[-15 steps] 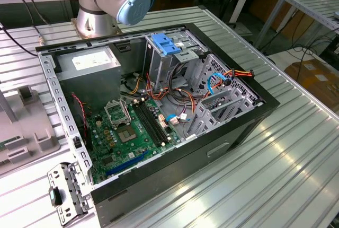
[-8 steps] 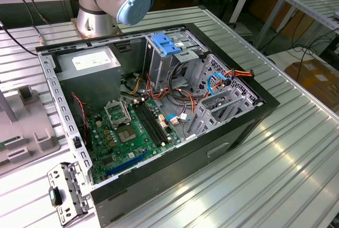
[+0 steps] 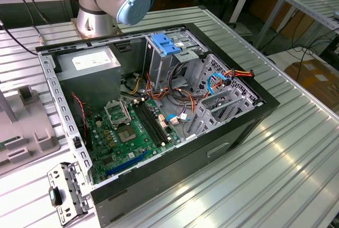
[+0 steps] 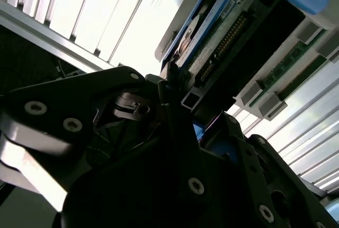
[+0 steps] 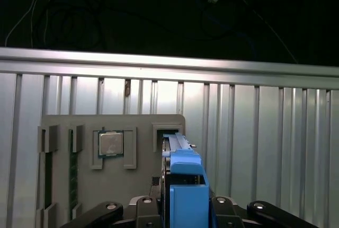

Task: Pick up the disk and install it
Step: 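Pick up the disk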

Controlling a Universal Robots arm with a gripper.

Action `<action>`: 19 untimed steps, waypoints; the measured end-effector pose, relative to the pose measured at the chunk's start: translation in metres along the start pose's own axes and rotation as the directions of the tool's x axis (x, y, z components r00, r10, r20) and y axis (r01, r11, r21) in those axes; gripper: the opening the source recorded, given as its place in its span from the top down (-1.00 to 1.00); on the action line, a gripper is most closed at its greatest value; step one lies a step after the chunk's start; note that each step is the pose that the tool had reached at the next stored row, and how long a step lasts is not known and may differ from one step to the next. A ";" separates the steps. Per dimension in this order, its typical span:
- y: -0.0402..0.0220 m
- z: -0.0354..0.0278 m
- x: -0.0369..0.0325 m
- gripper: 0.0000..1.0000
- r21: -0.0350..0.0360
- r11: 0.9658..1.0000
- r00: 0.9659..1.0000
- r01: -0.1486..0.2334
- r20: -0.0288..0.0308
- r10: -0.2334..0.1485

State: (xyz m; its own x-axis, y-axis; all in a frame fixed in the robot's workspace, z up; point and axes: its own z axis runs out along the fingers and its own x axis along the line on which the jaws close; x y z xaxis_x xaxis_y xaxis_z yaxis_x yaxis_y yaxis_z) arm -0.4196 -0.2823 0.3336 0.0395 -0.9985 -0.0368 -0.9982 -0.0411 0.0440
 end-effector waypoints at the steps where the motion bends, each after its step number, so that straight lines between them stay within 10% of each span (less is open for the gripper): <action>1: 0.0000 -0.0004 0.0000 0.26 0.000 1.000 1.000 0.000 0.000 0.000; 19: 0.0004 -0.0081 -0.0003 0.26 0.000 1.000 1.000 0.000 0.000 0.000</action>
State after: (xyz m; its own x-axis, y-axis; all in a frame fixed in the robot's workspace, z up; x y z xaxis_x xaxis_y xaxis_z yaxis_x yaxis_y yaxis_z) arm -0.4196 -0.2823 0.3418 0.0395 -0.9985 -0.0372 -0.9982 -0.0411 0.0440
